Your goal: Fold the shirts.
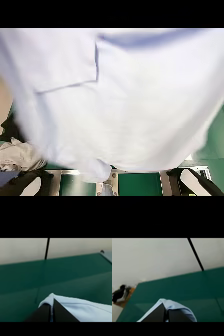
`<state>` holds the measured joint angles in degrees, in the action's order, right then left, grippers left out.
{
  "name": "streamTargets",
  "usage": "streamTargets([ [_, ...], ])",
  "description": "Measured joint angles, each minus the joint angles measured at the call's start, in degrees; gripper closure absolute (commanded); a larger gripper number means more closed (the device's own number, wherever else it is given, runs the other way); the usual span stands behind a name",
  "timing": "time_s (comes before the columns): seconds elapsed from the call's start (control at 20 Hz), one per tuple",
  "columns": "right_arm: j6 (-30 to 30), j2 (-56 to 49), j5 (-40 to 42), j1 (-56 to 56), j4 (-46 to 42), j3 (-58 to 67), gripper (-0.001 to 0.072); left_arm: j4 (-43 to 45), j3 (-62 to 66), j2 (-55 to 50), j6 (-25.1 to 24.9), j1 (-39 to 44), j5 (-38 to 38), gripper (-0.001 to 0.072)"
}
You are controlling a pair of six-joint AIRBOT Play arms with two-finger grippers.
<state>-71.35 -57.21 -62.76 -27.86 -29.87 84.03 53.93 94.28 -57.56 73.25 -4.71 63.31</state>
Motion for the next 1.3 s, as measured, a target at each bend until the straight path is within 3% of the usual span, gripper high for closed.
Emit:
streamTargets([
  [0.2, 1.9, -13.4, 7.9, 8.7, -4.9, -11.0, 0.0692, -3.5, -9.8, -15.3, -5.1, 0.0, -1.4, 0.0685],
  [0.35, 2.5, -25.9, 12.4, 11.2, -4.8, -12.0, 0.0692, -4.5, -12.8, -27.2, -7.5, 0.1, -5.8, 0.0685],
  [0.65, 1.7, -43.9, 14.6, 12.2, -2.5, 0.0, 0.0692, -5.9, -11.8, -37.9, -8.9, 0.1, -18.8, 0.0685],
  [0.9, 0.2, -49.0, 14.5, 12.4, -2.2, 10.6, 0.0692, -6.1, -5.8, -39.4, -9.2, 0.1, -24.6, 0.0686],
  [1.1, -0.1, -50.1, 12.4, 12.4, -2.9, 13.7, 0.0693, -5.4, -3.7, -40.0, -9.2, 0.0, -23.1, 0.0685],
  [1.3, -0.3, -50.4, 4.9, 11.7, -7.0, 14.4, 0.0695, 1.7, -3.1, -40.5, -7.7, 0.0, -14.0, 0.0685],
])
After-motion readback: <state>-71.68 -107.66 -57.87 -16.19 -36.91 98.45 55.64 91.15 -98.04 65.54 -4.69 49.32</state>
